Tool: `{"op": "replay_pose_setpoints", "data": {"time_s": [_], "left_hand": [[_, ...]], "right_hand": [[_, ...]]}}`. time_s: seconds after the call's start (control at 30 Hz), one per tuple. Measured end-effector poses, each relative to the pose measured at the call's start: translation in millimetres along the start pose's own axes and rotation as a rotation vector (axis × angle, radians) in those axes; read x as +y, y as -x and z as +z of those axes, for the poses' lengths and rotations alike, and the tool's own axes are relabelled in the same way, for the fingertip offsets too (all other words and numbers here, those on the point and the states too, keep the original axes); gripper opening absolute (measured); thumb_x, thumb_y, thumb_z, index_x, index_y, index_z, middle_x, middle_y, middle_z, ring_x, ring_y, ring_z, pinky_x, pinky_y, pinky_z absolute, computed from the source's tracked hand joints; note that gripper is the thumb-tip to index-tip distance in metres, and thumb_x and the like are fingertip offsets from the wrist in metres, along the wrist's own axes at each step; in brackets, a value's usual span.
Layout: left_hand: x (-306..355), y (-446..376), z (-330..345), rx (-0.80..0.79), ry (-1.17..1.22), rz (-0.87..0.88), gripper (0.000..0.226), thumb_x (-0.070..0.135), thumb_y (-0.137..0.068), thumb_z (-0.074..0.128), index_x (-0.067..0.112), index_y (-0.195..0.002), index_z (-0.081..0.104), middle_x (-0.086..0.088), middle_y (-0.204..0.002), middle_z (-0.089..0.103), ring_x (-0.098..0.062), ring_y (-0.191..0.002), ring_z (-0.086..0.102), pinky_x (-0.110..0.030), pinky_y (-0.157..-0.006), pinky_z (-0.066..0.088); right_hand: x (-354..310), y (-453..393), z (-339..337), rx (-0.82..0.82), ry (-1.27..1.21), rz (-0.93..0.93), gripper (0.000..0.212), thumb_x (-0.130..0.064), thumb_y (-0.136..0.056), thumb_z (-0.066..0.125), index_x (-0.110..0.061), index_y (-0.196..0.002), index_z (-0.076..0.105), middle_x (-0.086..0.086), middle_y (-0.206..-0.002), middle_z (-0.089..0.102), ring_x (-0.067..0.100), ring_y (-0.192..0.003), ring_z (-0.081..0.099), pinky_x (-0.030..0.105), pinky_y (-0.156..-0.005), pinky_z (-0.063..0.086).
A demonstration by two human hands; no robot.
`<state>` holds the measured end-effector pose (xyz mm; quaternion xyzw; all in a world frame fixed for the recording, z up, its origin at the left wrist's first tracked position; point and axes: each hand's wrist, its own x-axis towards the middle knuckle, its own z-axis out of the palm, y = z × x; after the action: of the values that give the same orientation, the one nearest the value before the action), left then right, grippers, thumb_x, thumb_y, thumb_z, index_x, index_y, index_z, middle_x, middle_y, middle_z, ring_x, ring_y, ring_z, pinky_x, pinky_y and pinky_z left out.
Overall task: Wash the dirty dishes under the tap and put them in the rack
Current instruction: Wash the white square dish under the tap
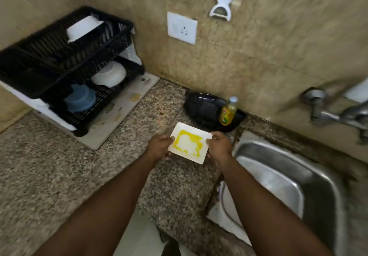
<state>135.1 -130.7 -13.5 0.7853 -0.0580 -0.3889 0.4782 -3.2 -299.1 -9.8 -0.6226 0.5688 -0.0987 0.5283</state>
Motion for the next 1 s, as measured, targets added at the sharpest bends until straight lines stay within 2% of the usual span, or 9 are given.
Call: {"op": "replay_pose_setpoints", "data": {"time_s": [0.13, 0.27, 0.37, 0.47, 0.53, 0.63, 0.83, 0.93, 1.0], "left_hand": [[27, 33, 78, -0.154, 0.080, 0.029, 0.039, 0.037, -0.107, 0.053, 0.003, -0.097, 0.069, -0.014, -0.061, 0.062, -0.020, -0.042, 0.049, -0.023, -0.039, 0.038], [53, 56, 159, -0.252, 0.055, 0.073, 0.048, 0.049, -0.104, 0.053, 0.005, -0.103, 0.073, -0.021, -0.082, 0.074, -0.025, -0.051, 0.059, -0.024, -0.039, 0.040], [71, 76, 213, -0.267, 0.122, 0.081, 0.041, 0.044, -0.105, 0.052, 0.008, -0.101, 0.073, -0.015, -0.087, 0.075, -0.021, -0.055, 0.066, -0.023, -0.041, 0.045], [87, 95, 254, -0.269, 0.153, 0.093, 0.040, 0.041, -0.106, 0.053, 0.008, -0.095, 0.072, -0.005, -0.068, 0.074, -0.022, -0.049, 0.063, -0.022, -0.039, 0.039], [94, 103, 272, -0.260, 0.196, 0.082, 0.039, 0.041, -0.106, 0.053, 0.008, -0.092, 0.070, -0.003, -0.064, 0.073, -0.019, -0.043, 0.062, -0.017, -0.036, 0.034], [101, 111, 296, -0.252, 0.227, 0.074, 0.038, 0.044, -0.105, 0.054, 0.009, -0.101, 0.070, -0.008, -0.077, 0.075, -0.020, -0.050, 0.065, -0.016, -0.040, 0.035], [102, 108, 322, -0.256, 0.207, 0.115, 0.048, 0.055, -0.098, 0.058, 0.011, -0.105, 0.073, -0.015, -0.098, 0.079, -0.035, -0.082, 0.075, -0.028, -0.054, 0.043], [104, 112, 330, -0.250, 0.200, 0.123, 0.048, 0.055, -0.099, 0.058, 0.011, -0.109, 0.072, -0.013, -0.098, 0.080, -0.035, -0.085, 0.077, -0.030, -0.057, 0.047], [106, 115, 333, -0.237, 0.200, 0.122, 0.045, 0.052, -0.101, 0.056, 0.011, -0.109, 0.071, -0.013, -0.098, 0.080, -0.032, -0.081, 0.076, -0.029, -0.056, 0.047]], "right_hand": [[29, -7, -90, 0.074, -0.082, -0.026, 0.017, -0.020, -0.080, 0.066, -0.031, -0.090, 0.072, -0.002, -0.092, 0.077, 0.023, -0.083, 0.074, 0.053, -0.075, 0.063], [43, 3, -175, 0.145, -0.117, -0.033, 0.020, -0.014, -0.084, 0.065, -0.030, -0.087, 0.076, -0.002, -0.082, 0.075, 0.020, -0.071, 0.072, 0.047, -0.064, 0.064], [51, 5, -229, 0.228, -0.100, -0.062, 0.019, -0.018, -0.089, 0.069, -0.017, -0.106, 0.077, 0.003, -0.084, 0.073, 0.019, -0.067, 0.069, 0.035, -0.057, 0.060], [51, 7, -279, 0.495, 0.038, -0.168, 0.032, -0.036, -0.091, 0.070, -0.011, -0.109, 0.075, 0.008, -0.097, 0.078, 0.027, -0.091, 0.073, 0.032, -0.078, 0.055], [43, 11, -308, 0.736, 0.074, -0.205, 0.040, -0.043, -0.091, 0.069, -0.010, -0.114, 0.069, 0.012, -0.098, 0.077, 0.032, -0.096, 0.071, 0.034, -0.081, 0.051], [29, 9, -345, 0.923, 0.049, -0.231, 0.051, -0.049, -0.087, 0.070, -0.009, -0.117, 0.061, 0.015, -0.103, 0.073, 0.036, -0.097, 0.069, 0.036, -0.079, 0.051], [17, -22, -389, 0.801, 0.258, -0.152, 0.046, -0.042, -0.099, 0.055, -0.002, -0.099, 0.075, 0.021, -0.099, 0.074, 0.038, -0.095, 0.068, 0.035, -0.074, 0.049], [21, -27, -397, 0.773, 0.127, -0.131, 0.043, -0.034, -0.102, 0.050, 0.001, -0.099, 0.076, 0.023, -0.103, 0.074, 0.037, -0.098, 0.068, 0.035, -0.079, 0.049], [35, -36, -397, 0.715, 0.014, -0.167, 0.052, -0.050, -0.100, 0.045, -0.010, -0.083, 0.075, 0.020, -0.091, 0.075, 0.038, -0.086, 0.071, 0.041, -0.079, 0.057]]}}
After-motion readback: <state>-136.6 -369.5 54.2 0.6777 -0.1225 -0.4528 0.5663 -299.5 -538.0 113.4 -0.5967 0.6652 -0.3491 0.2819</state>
